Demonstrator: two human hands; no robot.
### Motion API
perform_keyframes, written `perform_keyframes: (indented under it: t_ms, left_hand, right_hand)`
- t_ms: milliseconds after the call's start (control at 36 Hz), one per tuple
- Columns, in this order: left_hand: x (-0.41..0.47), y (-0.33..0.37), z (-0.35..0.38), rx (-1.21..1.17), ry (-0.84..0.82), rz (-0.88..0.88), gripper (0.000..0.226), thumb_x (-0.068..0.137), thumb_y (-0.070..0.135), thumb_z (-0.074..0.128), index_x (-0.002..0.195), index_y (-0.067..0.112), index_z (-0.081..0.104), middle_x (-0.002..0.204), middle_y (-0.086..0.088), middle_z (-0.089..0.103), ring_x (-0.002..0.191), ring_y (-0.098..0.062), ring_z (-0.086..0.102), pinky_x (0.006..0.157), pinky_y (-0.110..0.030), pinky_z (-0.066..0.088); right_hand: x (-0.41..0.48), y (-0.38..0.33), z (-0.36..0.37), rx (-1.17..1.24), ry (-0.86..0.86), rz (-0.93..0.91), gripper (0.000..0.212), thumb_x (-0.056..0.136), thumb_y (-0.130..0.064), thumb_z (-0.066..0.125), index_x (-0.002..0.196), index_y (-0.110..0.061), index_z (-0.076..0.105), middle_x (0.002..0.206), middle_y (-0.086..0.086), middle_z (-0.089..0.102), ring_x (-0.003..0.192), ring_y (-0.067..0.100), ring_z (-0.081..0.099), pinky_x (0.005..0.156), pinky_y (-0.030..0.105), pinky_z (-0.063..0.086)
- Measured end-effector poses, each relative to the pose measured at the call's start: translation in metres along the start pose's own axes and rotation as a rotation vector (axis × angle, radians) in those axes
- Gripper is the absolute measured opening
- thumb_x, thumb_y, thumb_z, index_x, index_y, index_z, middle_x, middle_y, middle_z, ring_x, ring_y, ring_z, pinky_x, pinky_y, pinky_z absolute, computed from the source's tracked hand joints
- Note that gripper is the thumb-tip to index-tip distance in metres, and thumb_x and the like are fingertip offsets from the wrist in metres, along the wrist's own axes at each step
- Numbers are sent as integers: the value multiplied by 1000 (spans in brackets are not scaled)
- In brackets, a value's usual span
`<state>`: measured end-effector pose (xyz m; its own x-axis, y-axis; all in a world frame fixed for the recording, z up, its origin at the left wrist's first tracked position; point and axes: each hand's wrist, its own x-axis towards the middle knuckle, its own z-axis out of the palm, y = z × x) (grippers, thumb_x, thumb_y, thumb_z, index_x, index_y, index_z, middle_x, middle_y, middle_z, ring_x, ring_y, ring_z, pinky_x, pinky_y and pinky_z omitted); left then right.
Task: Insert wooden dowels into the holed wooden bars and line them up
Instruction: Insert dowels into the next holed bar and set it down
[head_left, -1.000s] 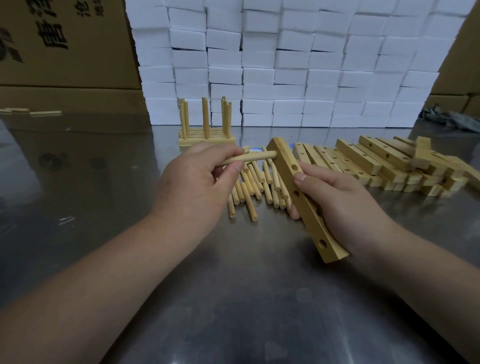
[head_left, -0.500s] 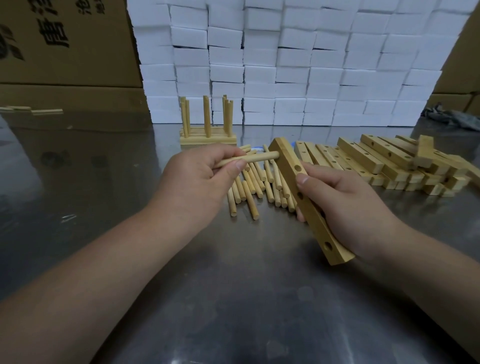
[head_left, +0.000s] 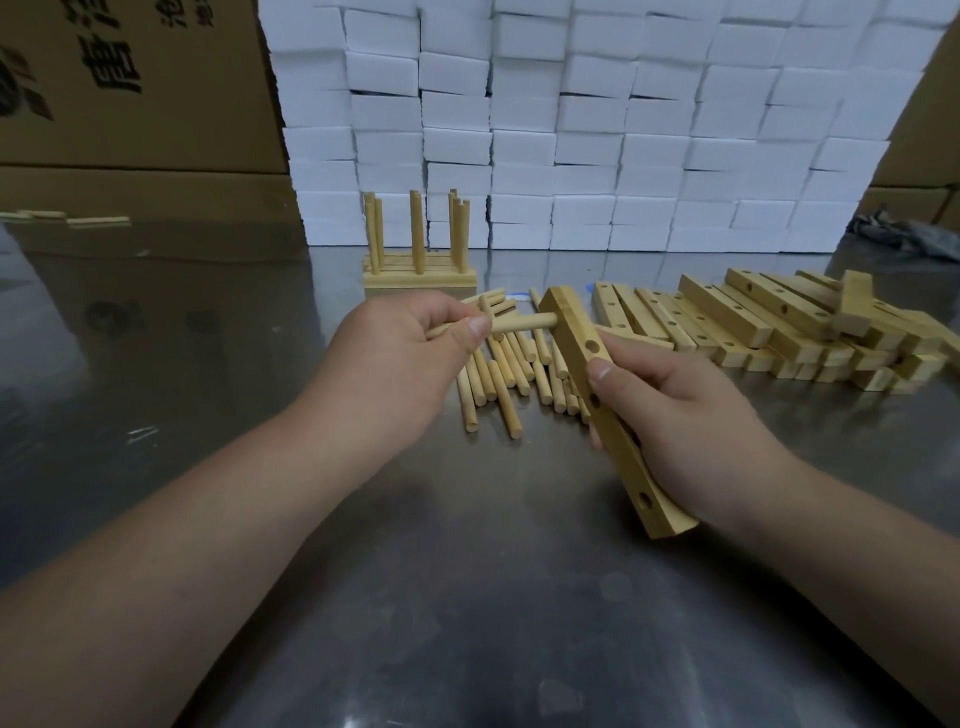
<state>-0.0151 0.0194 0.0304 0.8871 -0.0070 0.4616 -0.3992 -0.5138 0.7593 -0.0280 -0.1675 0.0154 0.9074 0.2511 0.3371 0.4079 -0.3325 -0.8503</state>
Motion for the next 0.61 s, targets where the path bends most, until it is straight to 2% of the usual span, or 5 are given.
perform_keyframes:
  t_ms: [83,222,361,528,611]
  left_hand:
    - [0,-2,2,14,-3,-8,30,91,37,46,67,29,62,38,13,39,36,1,37,33,-10,25]
    - [2,-5,4,11,-6,-15,30,91,36,47,66,27,63,34,10,34,32,-2,34,33,-11,23]
    - [2,-8,4,14,-3,8,27,91,36,48,69,29,63,36,11,36,36,0,37,35,-9,27]
    - [4,-9,7,58,40,17,17,91,42,45,78,38,56,62,17,54,60,6,48,49,-8,35]
    - [7,-11,6,-42,125,-54,13,93,45,36,97,38,46,84,13,52,70,-2,48,61,-22,37]
  right_hand:
    - [0,1,0,-1,56,-35,28,92,-27,48,103,-52,55,72,-30,64,66,-11,59,59,1,39]
    - [2,4,-1,-10,35,10,25,92,-30,47,110,-40,61,54,-13,59,54,-4,55,56,8,39]
    - [3,5,-1,17,47,0,24,92,-29,47,98,-50,58,54,-15,59,53,-5,56,55,5,40]
    - [6,8,4,54,95,67,21,92,-31,48,96,-48,60,54,-11,61,53,-5,56,60,16,42]
    - [8,9,4,94,148,119,22,95,-31,46,92,-38,67,55,-8,62,53,-3,56,62,23,41]
